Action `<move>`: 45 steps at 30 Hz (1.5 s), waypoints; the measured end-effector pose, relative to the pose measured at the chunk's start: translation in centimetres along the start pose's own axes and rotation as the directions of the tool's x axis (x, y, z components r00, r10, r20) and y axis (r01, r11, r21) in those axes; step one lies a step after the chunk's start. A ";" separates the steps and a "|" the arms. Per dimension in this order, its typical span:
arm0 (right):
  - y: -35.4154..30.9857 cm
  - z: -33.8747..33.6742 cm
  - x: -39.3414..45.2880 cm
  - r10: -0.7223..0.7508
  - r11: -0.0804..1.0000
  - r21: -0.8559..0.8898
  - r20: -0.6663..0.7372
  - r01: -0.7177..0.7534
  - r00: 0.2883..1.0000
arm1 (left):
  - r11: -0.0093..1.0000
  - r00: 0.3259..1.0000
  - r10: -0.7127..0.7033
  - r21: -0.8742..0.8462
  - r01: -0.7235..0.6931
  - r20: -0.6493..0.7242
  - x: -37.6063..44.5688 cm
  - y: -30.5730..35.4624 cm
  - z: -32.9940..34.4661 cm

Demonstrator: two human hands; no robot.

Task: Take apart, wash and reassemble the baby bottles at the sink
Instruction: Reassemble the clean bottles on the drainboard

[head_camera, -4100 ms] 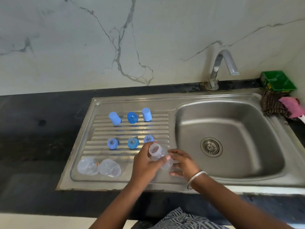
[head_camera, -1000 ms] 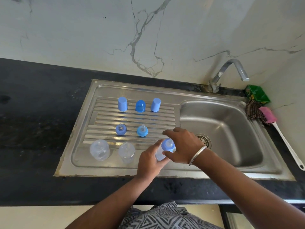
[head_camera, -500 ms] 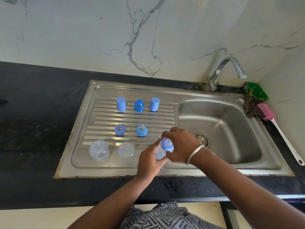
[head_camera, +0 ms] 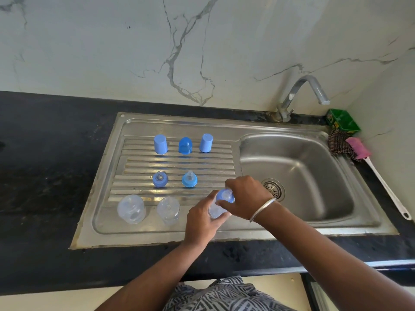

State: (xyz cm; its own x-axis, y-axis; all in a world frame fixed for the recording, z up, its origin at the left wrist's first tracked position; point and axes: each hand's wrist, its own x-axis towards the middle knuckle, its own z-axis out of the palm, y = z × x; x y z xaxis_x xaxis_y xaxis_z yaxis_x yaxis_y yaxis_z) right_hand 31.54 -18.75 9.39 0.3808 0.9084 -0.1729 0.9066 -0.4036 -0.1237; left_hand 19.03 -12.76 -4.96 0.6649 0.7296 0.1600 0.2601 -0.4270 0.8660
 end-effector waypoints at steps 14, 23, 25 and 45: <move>0.1 0.8 -0.5 0.076 0.995 0.072 -0.058 -0.072 0.995 | 0.999 0.999 -0.016 -0.033 0.017 0.033 0.0 0.1 -0.1; 0.1 1.1 -0.2 0.045 0.994 0.101 -0.077 -0.037 0.996 | 1.000 0.998 0.031 0.000 -0.031 0.048 0.1 0.3 -0.3; 0.1 1.2 -0.2 0.031 0.995 0.102 -0.083 -0.022 0.996 | 1.000 0.999 0.014 -0.015 -0.014 0.051 0.1 0.1 -0.2; 2.7 4.1 0.0 -0.072 0.939 0.309 -0.258 0.153 0.963 | 0.996 0.998 0.021 -0.085 -0.017 0.051 0.2 0.5 -0.3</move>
State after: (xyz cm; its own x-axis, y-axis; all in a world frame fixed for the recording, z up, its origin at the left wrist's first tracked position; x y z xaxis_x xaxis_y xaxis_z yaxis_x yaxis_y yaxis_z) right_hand 33.27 -20.27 5.02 0.3488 0.9324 0.0949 0.8531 -0.2739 -0.4440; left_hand 19.11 -12.69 -4.34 0.7053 0.6921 0.1538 0.1887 -0.3923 0.9002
